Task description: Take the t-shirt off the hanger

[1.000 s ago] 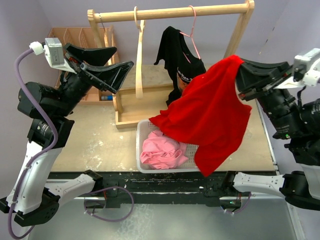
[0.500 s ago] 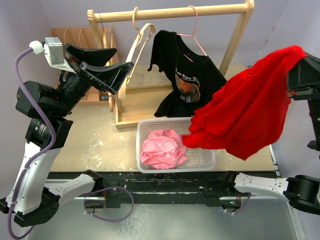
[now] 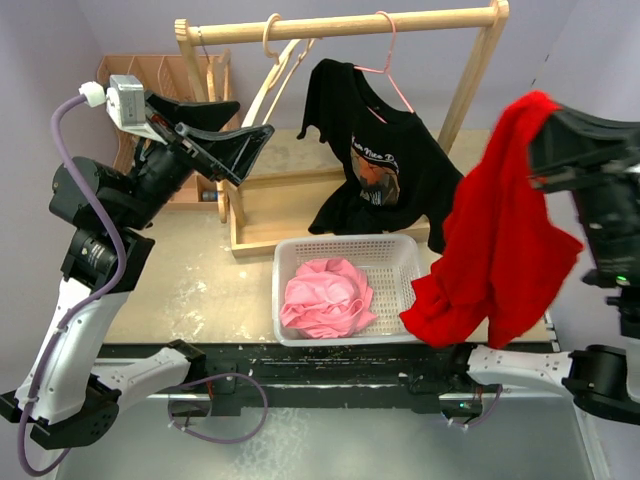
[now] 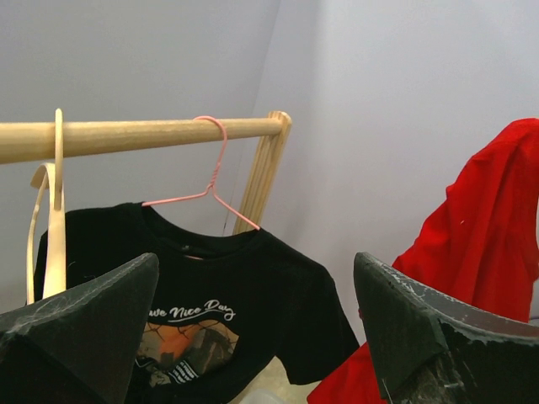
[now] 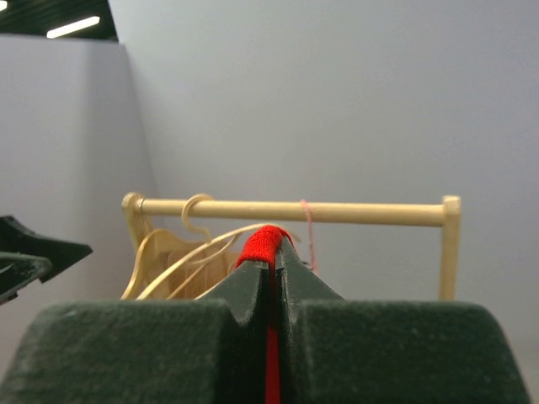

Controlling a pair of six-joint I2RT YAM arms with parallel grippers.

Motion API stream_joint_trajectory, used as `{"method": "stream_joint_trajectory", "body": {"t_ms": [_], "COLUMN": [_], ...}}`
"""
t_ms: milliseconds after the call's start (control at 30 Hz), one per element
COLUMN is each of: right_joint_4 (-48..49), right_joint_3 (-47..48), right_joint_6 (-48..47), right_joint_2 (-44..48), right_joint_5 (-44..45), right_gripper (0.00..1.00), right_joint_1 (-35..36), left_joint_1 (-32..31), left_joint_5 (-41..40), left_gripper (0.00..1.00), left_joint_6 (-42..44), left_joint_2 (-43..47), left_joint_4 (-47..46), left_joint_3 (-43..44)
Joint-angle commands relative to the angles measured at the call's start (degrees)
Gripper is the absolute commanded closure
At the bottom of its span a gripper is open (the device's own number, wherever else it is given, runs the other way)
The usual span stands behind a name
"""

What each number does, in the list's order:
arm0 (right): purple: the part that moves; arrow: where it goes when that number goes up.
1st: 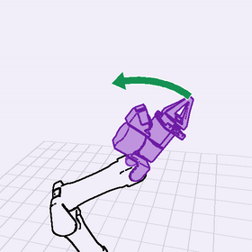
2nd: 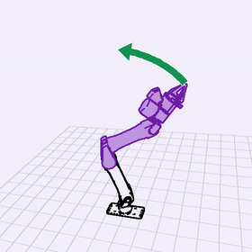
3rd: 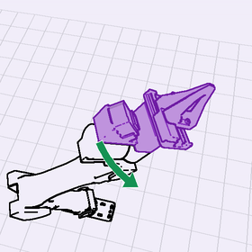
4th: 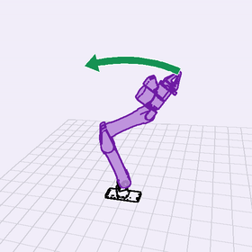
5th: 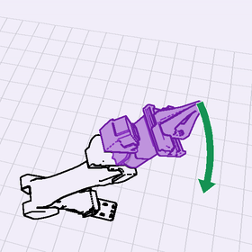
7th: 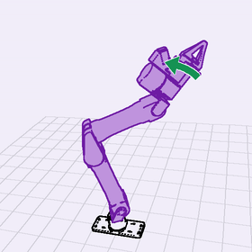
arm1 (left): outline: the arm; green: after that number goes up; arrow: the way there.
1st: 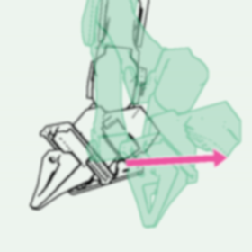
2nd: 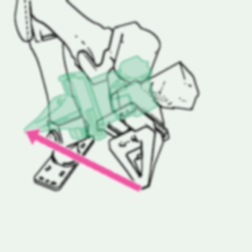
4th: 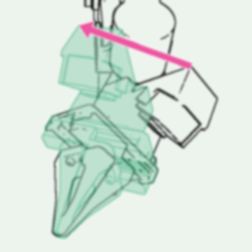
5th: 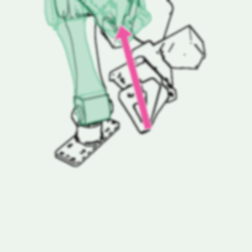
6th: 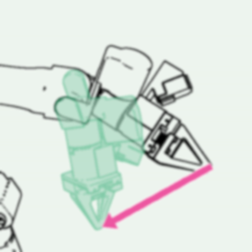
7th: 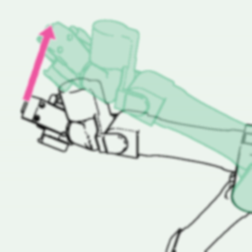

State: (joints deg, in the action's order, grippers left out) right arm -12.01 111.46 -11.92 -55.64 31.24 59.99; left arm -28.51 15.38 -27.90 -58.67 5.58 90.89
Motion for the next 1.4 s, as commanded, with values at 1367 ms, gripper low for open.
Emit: {"method": "stream_joint_trajectory", "body": {"t_ms": [1367], "right_joint_4": [-4.14], "right_joint_3": [-36.24], "right_joint_6": [26.86], "right_joint_2": [8.09], "right_joint_5": [-9.98], "right_gripper": [1.0], "right_joint_1": [0.15], "left_joint_1": [0.39], "left_joint_5": [9.49], "left_gripper": [0.01], "left_joint_6": [1.98], "left_joint_2": [-3.78], "left_joint_4": [0.96], "left_joint_3": [-1.77]}}
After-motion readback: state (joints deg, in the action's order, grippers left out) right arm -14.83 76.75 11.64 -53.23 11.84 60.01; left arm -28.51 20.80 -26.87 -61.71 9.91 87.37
